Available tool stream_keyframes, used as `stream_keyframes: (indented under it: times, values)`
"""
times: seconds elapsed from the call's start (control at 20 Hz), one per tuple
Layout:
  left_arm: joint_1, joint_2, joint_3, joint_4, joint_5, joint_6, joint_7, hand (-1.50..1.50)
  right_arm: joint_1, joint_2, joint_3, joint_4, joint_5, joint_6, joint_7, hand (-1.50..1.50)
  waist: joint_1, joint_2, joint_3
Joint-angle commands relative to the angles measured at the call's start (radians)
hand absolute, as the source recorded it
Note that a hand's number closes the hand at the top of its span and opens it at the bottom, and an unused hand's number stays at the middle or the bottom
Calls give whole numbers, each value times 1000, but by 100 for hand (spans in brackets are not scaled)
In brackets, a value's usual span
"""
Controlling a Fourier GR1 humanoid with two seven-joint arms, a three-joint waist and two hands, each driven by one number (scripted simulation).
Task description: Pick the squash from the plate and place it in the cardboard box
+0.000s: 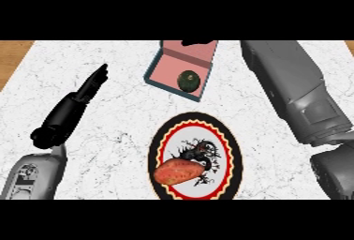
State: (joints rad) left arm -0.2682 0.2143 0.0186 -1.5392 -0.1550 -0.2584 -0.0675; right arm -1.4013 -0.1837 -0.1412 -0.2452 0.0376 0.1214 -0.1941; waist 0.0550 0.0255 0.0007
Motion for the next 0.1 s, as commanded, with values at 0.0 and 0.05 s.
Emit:
stream_keyframes:
  times: [0.0, 0.05]
  values:
    - [18, 6, -15, -16, -12, -11, -12, 0, 26, -51, -89, 39, -68, -24, -36, -150, 17, 5, 0]
    - [33, -12, -26, -40, -19, 6, 12, 0, 52, -61, -79, 46, -51, -43, -63, -150, 16, 3, 0]
